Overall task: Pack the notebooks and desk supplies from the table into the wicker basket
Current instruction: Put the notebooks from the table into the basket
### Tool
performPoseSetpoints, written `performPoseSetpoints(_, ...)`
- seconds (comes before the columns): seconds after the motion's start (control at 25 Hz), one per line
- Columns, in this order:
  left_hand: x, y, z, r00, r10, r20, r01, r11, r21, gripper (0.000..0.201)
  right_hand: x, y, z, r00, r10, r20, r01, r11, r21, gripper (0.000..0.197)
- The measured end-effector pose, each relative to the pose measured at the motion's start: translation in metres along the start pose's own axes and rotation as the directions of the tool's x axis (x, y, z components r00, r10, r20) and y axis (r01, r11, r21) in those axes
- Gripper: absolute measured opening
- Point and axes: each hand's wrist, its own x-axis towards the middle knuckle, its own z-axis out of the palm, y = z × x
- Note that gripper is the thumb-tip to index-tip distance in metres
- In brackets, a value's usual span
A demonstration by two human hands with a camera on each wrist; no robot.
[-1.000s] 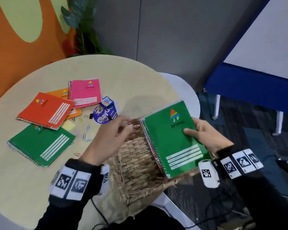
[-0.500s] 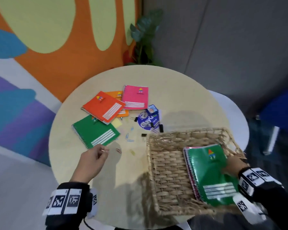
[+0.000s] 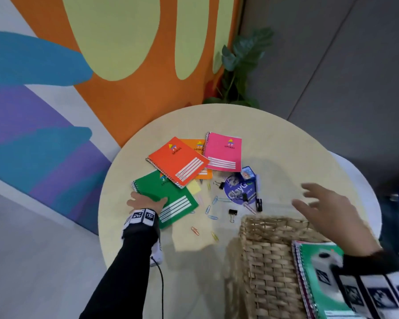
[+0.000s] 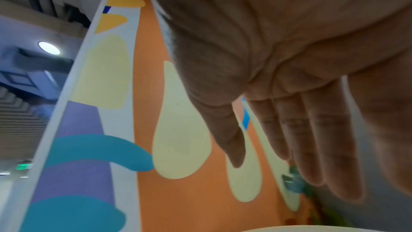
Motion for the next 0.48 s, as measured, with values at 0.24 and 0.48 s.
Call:
performPoseSetpoints(0.24, 0.022, 0.005, 0.001, 1.0, 0.0, 0.001, 0.0, 0.999, -0.042, 0.106, 0.111, -0.126, 0.085, 0.941, -0.313, 0.13, 0.31, 0.95, 0.043, 0.05)
performPoseSetpoints(0.48, 0.038, -0.006, -0.012, 0.989, 0.09, 0.117, -0.066, 0.979, -0.194, 0.083, 0.217, -0.203, 0.181, 0.902, -0.207, 0.379, 0.285, 0.945, -0.161, 0.085)
